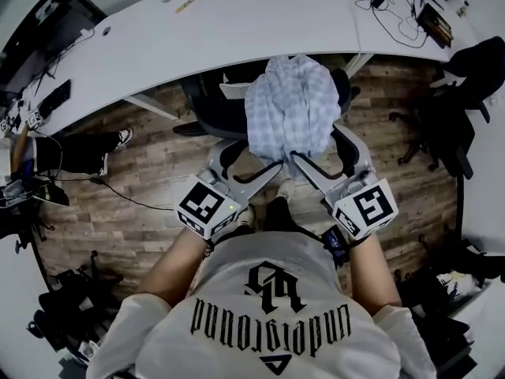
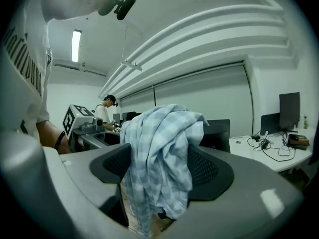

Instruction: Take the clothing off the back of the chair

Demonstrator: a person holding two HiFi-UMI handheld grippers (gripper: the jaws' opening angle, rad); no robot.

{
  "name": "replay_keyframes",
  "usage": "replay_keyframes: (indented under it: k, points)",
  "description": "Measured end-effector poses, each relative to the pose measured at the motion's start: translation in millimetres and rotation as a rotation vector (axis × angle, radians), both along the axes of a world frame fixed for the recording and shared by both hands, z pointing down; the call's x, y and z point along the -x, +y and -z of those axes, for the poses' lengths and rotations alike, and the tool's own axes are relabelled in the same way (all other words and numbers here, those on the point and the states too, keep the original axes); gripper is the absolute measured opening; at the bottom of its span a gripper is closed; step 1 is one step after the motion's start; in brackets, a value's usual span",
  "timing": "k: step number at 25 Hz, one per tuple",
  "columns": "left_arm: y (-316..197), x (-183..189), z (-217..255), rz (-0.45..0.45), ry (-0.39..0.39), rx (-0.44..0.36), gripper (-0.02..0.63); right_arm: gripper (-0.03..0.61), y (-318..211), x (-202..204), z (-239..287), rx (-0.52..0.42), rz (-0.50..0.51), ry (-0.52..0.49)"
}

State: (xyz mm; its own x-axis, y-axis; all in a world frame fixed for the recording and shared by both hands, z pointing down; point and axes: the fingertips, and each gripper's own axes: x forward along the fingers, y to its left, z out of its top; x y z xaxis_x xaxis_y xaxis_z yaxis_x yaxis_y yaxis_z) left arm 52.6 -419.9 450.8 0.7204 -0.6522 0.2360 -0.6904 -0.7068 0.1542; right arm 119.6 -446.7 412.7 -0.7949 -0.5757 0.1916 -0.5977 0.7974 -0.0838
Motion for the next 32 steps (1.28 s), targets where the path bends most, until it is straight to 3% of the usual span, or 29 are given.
replay_keyframes:
  k: [3, 4, 9, 11, 19, 32]
  points:
    - [0, -1, -4, -0.008, 0.001, 0.013, 0.333, 0.347, 2, 4, -3, 0.005, 0.02, -0.005]
    - [1, -1, -4, -0.012, 0.002, 0.015, 0.296, 0.325, 4, 6, -3, -0.001, 0.026, 0.002]
    - [9, -2, -2, -0.021, -0.023, 0.0, 0.083, 0.099, 16, 10, 1, -0.055, 0.028, 0.041]
    - [14, -6, 3, -0.045, -0.036, -0.021, 0.074, 0.069, 21, 8, 5, -0.07, 0.006, 0.043]
    - [41, -2, 29, -0.115, -0.019, -0.078, 0.072, 0.06, 49, 16, 26, -0.114, -0.039, 0.045]
    - [129, 18, 66, -0.274, 0.026, -0.171, 0.072, 0.06, 146, 39, 61, -0.195, -0.186, 0.046]
